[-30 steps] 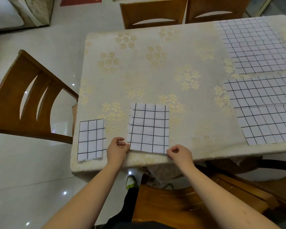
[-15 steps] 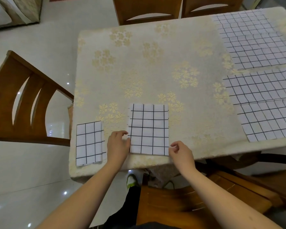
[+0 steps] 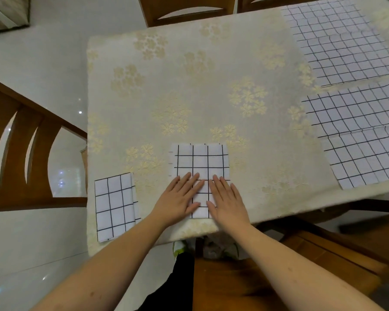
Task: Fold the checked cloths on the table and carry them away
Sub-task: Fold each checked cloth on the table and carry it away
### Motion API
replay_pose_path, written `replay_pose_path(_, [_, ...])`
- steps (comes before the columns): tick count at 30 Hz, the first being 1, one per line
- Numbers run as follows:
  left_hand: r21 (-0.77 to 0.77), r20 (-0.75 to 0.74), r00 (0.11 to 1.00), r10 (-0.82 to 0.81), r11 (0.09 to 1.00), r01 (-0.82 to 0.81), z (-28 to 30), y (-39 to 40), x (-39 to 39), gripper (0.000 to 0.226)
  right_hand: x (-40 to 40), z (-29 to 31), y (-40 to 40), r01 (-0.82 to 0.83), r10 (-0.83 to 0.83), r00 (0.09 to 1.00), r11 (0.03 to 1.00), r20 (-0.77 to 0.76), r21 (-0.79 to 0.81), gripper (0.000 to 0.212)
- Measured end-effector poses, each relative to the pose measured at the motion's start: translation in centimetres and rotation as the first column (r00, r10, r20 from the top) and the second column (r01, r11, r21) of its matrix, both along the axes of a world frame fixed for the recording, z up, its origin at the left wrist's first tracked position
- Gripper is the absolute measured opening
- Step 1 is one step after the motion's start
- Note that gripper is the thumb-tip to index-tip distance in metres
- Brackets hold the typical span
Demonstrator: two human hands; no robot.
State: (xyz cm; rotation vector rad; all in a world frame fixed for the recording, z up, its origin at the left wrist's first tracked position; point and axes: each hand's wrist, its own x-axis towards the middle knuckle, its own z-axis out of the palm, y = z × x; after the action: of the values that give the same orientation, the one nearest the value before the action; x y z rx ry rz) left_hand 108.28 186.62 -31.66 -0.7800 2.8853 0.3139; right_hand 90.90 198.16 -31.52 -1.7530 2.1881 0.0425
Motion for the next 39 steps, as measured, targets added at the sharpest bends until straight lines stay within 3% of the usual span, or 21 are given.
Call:
replay_pose_path(7, [0.01, 0.01, 1.0, 0.015, 1.0, -0.016, -0.2, 0.3, 0.5, 0.074, -0.1, 0.1, 0.4, 0.076, -0.074, 0.995, 0.997, 0.067, -0.028, 0.067])
replay_pose_path(9, [0.026, 0.018, 0.998, 0.052, 0.998, -0.053, 0.2, 0.3, 0.4, 0.07, -0.3, 1.4, 0.0, 0.303, -0.283, 0.938, 0.95, 0.2, -0.079, 0.063])
replay_pose_path(11, [0.118, -0.019, 0.96, 0.278, 0.954, -0.274, 0.9, 0.1, 0.0, 0.067, -1.0, 2.9, -0.9, 0.571, -0.512, 0.794, 0.813, 0.327, -0.114, 0.053])
replay_pose_path(12, [0.176, -0.061, 0.895, 0.442, 0.888, -0.426, 1.4, -0.1, -0.2, 0.066, -1.5, 3.2, -1.4, 0.659, -0.589, 0.719, 0.747, 0.369, -0.091, 0.045])
replay_pose_path(14, [0.263, -0.13, 0.663, 0.738, 0.67, -0.694, 2.6, -0.6, -0.6, 0.054, -2.8, 3.1, -2.6, 0.745, -0.681, 0.593, 0.667, 0.429, 0.029, 0.034])
replay_pose_path(16, [0.351, -0.049, 0.415, 0.909, 0.405, -0.845, 3.7, -1.4, -1.2, 0.041, -3.6, 2.8, -3.6, 0.766, -0.726, 0.492, 0.623, 0.481, 0.157, 0.033])
replay_pose_path(17, [0.376, 0.014, 0.345, 0.939, 0.314, -0.872, 4.1, -1.9, -1.5, 0.039, -3.7, 2.9, -4.0, 0.764, -0.738, 0.465, 0.613, 0.49, 0.199, 0.034])
replay_pose_path(19, [0.391, 0.12, 0.304, 0.945, 0.237, -0.89, 4.5, -2.7, -2.1, 0.039, -3.9, 3.1, -4.7, 0.758, -0.758, 0.457, 0.606, 0.467, 0.242, 0.038])
replay_pose_path(24, [0.372, 0.292, 0.292, 0.911, 0.173, -0.912, 4.8, -3.5, -3.0, 0.036, -3.8, 3.1, -5.5, 0.745, -0.785, 0.467, 0.598, 0.408, 0.297, 0.039])
replay_pose_path(26, [0.41, 0.267, 0.282, 0.921, 0.157, -0.898, 4.6, -3.4, -2.9, 0.032, -3.7, 3.1, -5.4, 0.751, -0.782, 0.426, 0.586, 0.456, 0.303, 0.035])
replay_pose_path(29, [0.594, 0.124, 0.288, 0.95, 0.162, -0.788, 4.3, -3.0, -2.2, 0.026, -3.9, 3.7, -5.1, 0.751, -0.762, 0.376, 0.584, 0.527, 0.308, 0.03])
replay_pose_path(32, [0.714, 0.022, 0.289, 0.957, 0.187, -0.674, 5.2, -2.5, -1.9, 0.02, -4.1, 4.4, -4.8, 0.769, -0.736, 0.179, 0.519, 0.653, 0.373, 0.034])
replay_pose_path(36, [0.812, 0.036, 0.21, 0.977, 0.094, -0.576, 5.1, -2.5, -1.0, 0.023, -4.9, 5.2, -4.1, 0.755, -0.658, -0.065, 0.459, 0.751, 0.468, 0.044])
replay_pose_path(39, [0.879, 0.08, 0.175, 0.981, 0.013, -0.476, 4.9, -3.1, -0.2, 0.03, -5.4, 6.0, -3.8, 0.723, -0.621, -0.099, 0.492, 0.778, 0.485, 0.043])
